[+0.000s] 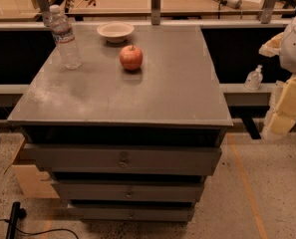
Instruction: Pick apple
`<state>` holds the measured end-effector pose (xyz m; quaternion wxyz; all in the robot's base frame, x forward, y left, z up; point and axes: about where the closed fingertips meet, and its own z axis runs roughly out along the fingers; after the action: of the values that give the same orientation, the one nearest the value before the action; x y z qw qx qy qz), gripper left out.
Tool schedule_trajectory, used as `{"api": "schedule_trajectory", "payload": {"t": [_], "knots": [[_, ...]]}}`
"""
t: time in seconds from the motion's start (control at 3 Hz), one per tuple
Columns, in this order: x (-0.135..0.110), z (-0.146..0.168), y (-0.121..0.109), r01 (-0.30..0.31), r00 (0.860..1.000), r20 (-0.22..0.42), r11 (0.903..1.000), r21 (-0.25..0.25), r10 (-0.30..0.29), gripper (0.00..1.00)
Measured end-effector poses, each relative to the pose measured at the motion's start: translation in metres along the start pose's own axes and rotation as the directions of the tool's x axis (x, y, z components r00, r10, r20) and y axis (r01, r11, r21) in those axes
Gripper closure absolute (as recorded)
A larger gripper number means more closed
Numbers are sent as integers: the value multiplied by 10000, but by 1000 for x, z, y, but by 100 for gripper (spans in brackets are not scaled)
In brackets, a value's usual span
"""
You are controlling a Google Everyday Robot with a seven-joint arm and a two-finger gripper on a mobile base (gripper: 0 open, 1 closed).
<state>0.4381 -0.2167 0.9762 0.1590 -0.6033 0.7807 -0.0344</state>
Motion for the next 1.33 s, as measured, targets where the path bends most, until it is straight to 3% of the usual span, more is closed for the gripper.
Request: {"api": "schedule_trajectory", "payload": {"t": [0.33, 0.67, 1.0, 1.33], "knots": [[0, 0, 0, 0, 10000, 0, 10000, 0, 0, 0], [-9, 5, -8, -138, 9984, 553, 9999, 21, 137, 0], [-44, 36, -37, -831, 9651, 2475, 9963, -229, 862, 0], [-76, 64, -66, -1337, 8875, 4393, 9901, -429, 1389, 0]]}}
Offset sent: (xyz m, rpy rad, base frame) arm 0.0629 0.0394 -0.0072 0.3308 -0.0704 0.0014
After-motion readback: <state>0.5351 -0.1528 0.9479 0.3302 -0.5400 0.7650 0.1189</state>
